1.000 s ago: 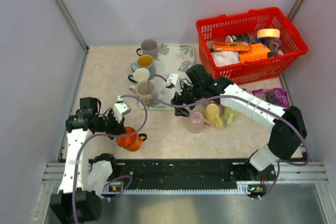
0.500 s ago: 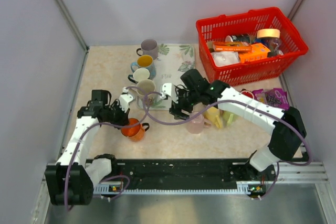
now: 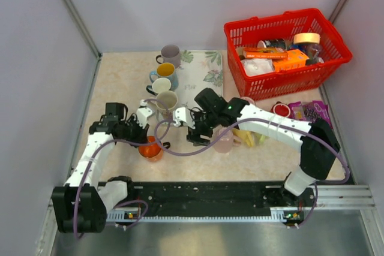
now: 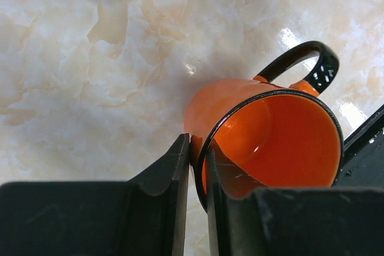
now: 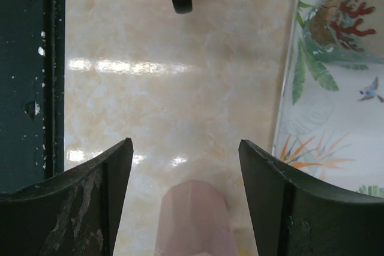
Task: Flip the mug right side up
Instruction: Place the cup at the corner of the board, then pick up the cup from the tray.
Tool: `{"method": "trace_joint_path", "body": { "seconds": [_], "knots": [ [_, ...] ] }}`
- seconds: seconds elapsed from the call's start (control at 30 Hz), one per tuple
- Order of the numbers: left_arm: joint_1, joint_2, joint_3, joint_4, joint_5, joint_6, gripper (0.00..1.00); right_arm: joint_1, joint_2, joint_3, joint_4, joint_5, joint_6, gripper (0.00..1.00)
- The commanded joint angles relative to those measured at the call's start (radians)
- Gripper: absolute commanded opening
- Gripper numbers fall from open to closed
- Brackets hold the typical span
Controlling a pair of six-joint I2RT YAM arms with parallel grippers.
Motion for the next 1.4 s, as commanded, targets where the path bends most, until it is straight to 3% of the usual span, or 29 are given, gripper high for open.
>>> {"method": "trace_joint_path", "body": {
  "seconds": [0.0, 0.2, 0.43, 0.67, 0.9, 1.07, 1.37],
  "knots": [
    [-0.004, -0.064, 0.028, 0.021, 0.036, -0.038, 0.22, 0.036, 0.027, 0.055, 0.041, -0.036, -0.016, 0.71],
    [-0.002, -0.115, 0.094, -0.031, 0.019, -0.061, 0.31, 0.058, 0.070, 0.099, 0.051, -0.048, -0.015, 0.71],
    [-0.002, -0.201, 0.152, -0.087, -0.160, -0.130, 0.41, 0.104, 0.113, 0.122, 0.084, -0.059, 0.002, 0.71],
    [0.034, -0.288, 0.313, -0.054, -0.502, -0.503, 0.65, 0.139, 0.191, 0.197, 0.113, -0.085, -0.036, 0.70],
    [0.150, -0.239, 0.583, -0.160, -0.380, -0.667, 0.66, 0.163, 0.311, 0.324, 0.111, -0.104, -0.207, 0.72],
    [0.194, -0.267, 0.614, -0.146, -0.392, -0.689, 0.66, 0.200, 0.418, 0.403, 0.125, -0.042, -0.329, 0.73],
    [0.214, -0.279, 0.720, -0.163, -0.395, -0.713, 0.69, 0.209, 0.549, 0.558, 0.144, -0.051, -0.301, 0.79]
  ]
}}
